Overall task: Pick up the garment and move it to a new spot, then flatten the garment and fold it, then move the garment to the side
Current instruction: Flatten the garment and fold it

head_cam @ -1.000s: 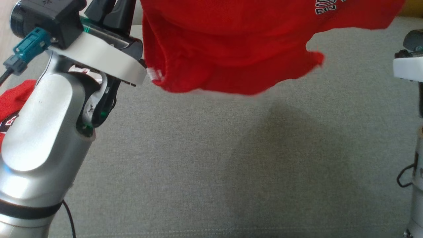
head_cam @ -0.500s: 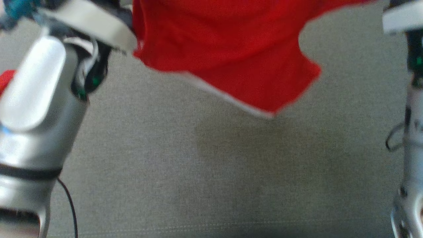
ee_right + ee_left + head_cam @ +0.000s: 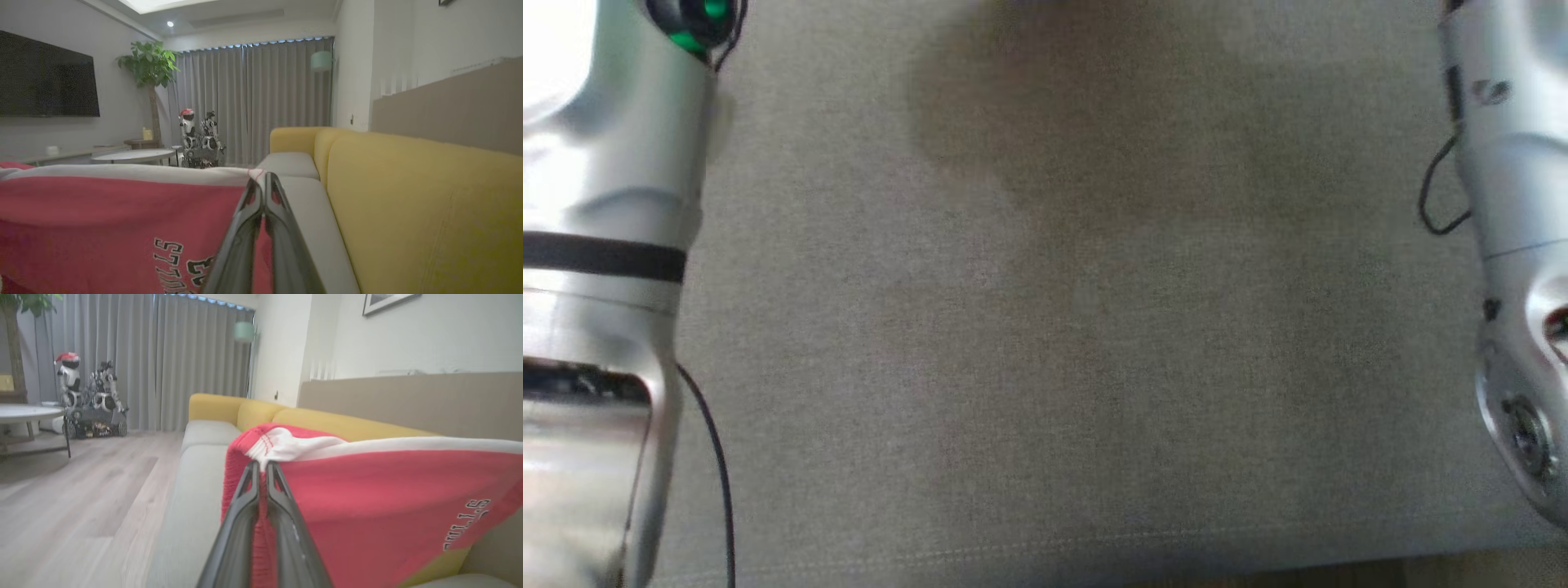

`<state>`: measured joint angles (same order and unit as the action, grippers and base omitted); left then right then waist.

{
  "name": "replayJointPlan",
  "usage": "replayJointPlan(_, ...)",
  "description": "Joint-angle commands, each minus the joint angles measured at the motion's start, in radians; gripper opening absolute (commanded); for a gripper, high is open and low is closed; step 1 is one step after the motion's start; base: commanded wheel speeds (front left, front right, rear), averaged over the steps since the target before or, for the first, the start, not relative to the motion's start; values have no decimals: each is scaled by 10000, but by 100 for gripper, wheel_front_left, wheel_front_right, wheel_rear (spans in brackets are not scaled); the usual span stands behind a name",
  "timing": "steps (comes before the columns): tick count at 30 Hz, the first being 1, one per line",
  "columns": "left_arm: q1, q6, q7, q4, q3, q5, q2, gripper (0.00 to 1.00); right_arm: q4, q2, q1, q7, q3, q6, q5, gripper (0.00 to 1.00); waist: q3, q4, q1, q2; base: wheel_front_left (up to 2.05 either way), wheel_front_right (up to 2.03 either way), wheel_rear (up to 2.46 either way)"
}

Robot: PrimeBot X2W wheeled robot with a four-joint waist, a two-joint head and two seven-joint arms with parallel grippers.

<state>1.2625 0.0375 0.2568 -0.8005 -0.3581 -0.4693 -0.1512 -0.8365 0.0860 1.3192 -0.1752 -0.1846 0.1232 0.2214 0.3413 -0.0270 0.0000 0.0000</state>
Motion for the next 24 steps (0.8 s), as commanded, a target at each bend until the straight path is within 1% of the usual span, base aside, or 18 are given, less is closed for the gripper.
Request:
replayJointPlan(1,59,55,45,-14,286,90,-242,0,-82,-285,272,-117,-150,75,113,0,214,-101,0,0,0,0,0)
replayJointPlan(4,-369,211,46,-798,578,91,95,0,-1307,-342,217,-275,-647,75,340,0,480,-111,0,0,0,0,0)
replayJointPlan(6,-729,331,47,-1077,788,101,305,0,-1796,-350,-73,-371,-1059,75,786,0,616,-52,0,0,0,0,0)
replayJointPlan(10,-1707,444,48,-1354,1254,104,680,0,-2398,-354,-1088,-620,-1599,75,1647,0,820,112,0,0,0,0,0)
replayJointPlan(14,-2772,435,48,-1196,1604,379,856,0,-2758,-355,-2199,-783,-1747,75,2185,0,810,210,0,0,0,0,0)
replayJointPlan(17,-3562,480,48,-902,1778,608,935,0,-2713,-356,-2942,-844,-1664,75,2461,0,701,295,0,0,0,0,0)
replayJointPlan(19,-4100,565,48,-657,1784,768,968,0,-2398,-342,-3510,-857,-1553,75,2376,0,523,366,0,0,0,0,0)
replayJointPlan(20,-4100,565,48,-657,1784,768,968,0,-2398,-342,-3510,-857,-1553,75,2376,0,523,366,0,0,0,0,0)
replayJointPlan(24,-5403,751,48,99,1901,385,1002,0,-828,-91,-5604,-862,-581,75,2212,0,-33,601,0,0,0,0,0)
